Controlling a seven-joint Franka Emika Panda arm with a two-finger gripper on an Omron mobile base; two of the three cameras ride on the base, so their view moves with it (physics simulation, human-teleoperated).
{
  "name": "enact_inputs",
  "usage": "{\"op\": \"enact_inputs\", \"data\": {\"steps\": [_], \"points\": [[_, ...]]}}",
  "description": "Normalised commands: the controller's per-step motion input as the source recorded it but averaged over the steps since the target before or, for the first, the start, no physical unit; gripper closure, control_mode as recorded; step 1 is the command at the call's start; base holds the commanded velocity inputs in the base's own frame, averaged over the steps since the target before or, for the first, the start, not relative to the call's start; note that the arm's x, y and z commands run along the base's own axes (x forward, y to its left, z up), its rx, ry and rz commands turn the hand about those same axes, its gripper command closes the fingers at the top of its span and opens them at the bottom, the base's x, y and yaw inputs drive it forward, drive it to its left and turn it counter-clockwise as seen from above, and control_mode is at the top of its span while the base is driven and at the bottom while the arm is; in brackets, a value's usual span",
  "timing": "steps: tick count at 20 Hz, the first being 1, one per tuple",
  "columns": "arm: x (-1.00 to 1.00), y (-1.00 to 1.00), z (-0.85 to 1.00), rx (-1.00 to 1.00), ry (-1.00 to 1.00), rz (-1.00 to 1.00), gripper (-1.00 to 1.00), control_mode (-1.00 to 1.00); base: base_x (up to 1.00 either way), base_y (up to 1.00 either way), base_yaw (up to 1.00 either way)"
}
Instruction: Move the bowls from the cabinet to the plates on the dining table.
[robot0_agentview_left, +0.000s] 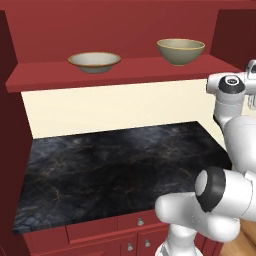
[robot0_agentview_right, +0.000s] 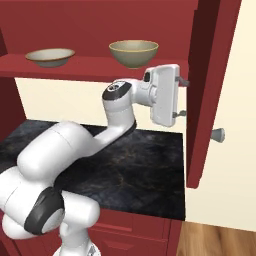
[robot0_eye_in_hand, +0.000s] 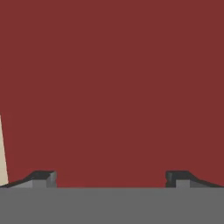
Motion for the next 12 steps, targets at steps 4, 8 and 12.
{"op": "enact_inputs", "data": {"steps": [4, 8, 12], "points": [[0.34, 0.14, 0.12, 0.00, 0.00, 0.00, -1.00, -1.00, 0.00, 0.00, 0.00], [0.00, 0.14, 0.01, 0.00, -0.08, 0.00, -1.00, -1.00, 0.00, 0.00, 0.00], [0.00, 0.34, 0.04, 0.03, -0.18, 0.00, -1.00, -1.00, 0.00, 0.00, 0.00]]}}
